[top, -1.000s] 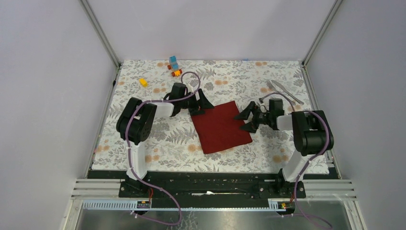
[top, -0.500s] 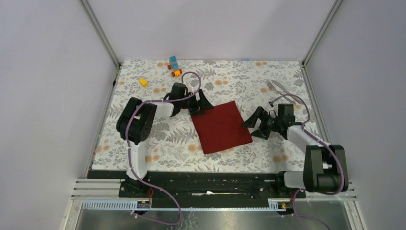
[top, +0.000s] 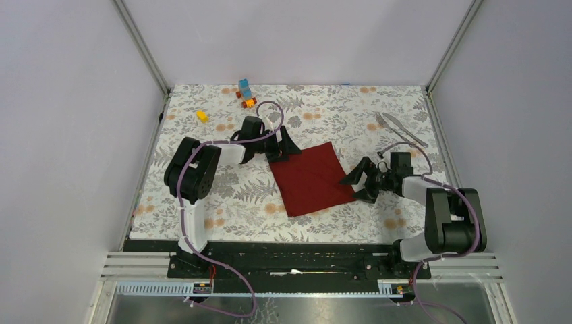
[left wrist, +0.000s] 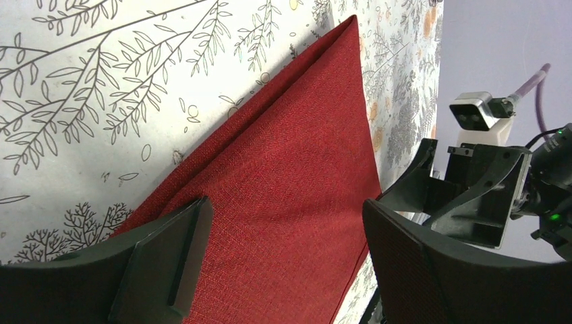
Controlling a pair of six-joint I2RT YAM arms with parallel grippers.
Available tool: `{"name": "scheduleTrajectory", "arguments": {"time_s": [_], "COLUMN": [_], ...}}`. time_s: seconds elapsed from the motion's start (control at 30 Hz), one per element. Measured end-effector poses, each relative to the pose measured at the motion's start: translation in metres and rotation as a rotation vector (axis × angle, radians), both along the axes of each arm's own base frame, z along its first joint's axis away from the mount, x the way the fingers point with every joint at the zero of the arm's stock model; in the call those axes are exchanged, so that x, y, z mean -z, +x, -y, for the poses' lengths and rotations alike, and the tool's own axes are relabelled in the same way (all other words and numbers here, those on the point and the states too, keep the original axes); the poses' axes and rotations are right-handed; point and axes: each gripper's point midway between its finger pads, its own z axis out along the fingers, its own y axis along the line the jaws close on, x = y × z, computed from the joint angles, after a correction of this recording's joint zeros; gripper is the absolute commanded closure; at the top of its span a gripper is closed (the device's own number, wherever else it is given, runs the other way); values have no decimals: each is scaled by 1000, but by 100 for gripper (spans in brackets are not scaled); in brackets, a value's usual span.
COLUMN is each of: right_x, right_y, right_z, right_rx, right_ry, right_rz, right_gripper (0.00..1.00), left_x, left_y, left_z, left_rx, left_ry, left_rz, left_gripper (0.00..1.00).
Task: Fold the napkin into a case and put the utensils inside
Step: Smooth out the square-folded napkin at the center of the board.
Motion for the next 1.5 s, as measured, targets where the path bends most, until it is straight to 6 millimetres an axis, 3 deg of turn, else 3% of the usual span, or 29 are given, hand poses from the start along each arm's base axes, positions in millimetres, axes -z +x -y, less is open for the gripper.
{"name": "scheduleTrajectory", "arguments": {"time_s": [0.27, 0.33, 0.4, 0.5, 0.6, 0.73, 0.8, 0.9, 0.97, 1.13, 1.27, 1.37, 1.5], "right_x": [-16, -31, -48, -54, -37, -9, 1, 5, 2, 8, 24, 26, 24], "right_y": [-6, 1, 13, 26, 15, 14, 21, 31, 40, 58, 58, 60, 64], "right_z": [37, 31, 8, -36, -65, -55, -41, -30, -28, -30, -28, -29, -32], "right_rx": [123, 84, -2, -125, -196, -156, -125, -109, -106, -98, -105, -107, -101], "right_ry": [-265, -331, -356, -356, -375, -490, -569, -651, -672, -702, -721, -711, -689], "right_rz": [43, 90, 135, 161, 119, 47, 38, 51, 74, 87, 56, 55, 68], "right_gripper": [2, 9, 17, 29, 43, 54, 63, 71, 79, 84, 86, 86, 86], "left_x": [-6, -12, -23, -59, -115, -178, -187, -167, -135, -84, -78, -70, -46], "left_y": [-4, -6, -8, -13, -21, -48, -70, -105, -132, -173, -178, -171, -158], "left_z": [-6, -9, -11, -14, -20, -31, -38, -46, -49, -42, -17, 4, 23], "left_rx": [-1, -5, -8, -12, -10, 2, 11, 27, 44, 91, 160, 199, 221], "left_ry": [32, 34, 29, 13, -11, -48, -62, -59, -47, -20, -28, -27, -9], "left_rz": [-17, -26, -25, 18, 129, 291, 329, 291, 214, 65, 60, 55, 23], "left_gripper": [9, 8, 7, 6, 5, 5, 5, 5, 5, 15, 28, 38, 43]}}
